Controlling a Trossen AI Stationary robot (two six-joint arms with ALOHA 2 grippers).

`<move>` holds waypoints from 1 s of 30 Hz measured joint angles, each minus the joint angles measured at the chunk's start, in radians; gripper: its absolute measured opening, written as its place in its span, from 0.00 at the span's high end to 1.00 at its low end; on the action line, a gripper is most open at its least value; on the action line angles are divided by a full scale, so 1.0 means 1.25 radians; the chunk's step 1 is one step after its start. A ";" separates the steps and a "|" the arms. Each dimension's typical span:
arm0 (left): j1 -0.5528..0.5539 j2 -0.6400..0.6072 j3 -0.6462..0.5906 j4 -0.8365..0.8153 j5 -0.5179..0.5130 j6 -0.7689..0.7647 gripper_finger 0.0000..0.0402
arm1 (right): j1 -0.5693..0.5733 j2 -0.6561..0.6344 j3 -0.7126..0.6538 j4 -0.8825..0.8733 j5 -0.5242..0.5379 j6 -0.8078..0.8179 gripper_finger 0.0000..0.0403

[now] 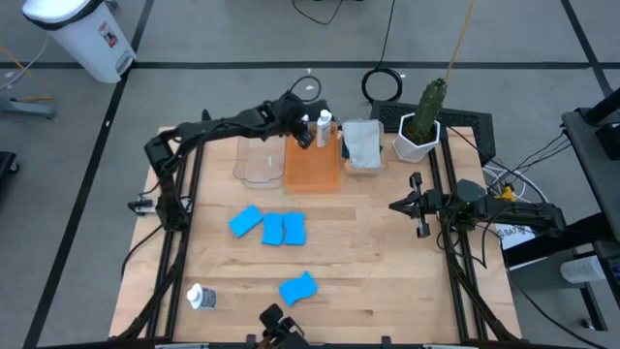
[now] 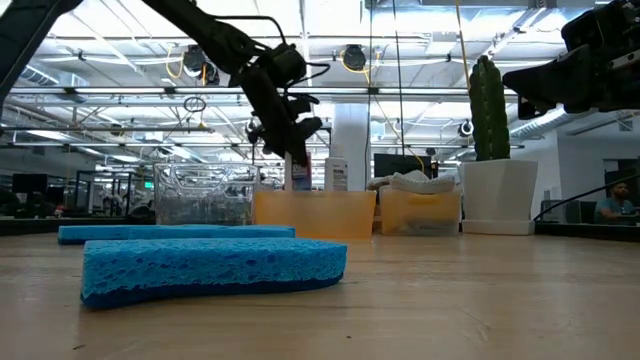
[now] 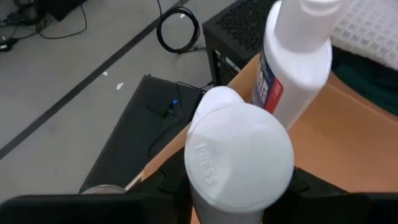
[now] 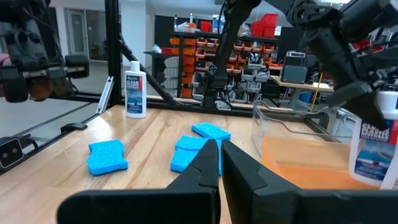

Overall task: Pick & Place Kitchen Items
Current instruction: Put the white plastic restorer bottle into the orange bin

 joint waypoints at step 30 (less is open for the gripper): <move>-0.002 0.046 0.003 0.008 0.038 -0.020 0.67 | 0.000 0.000 0.000 0.000 0.000 0.000 1.00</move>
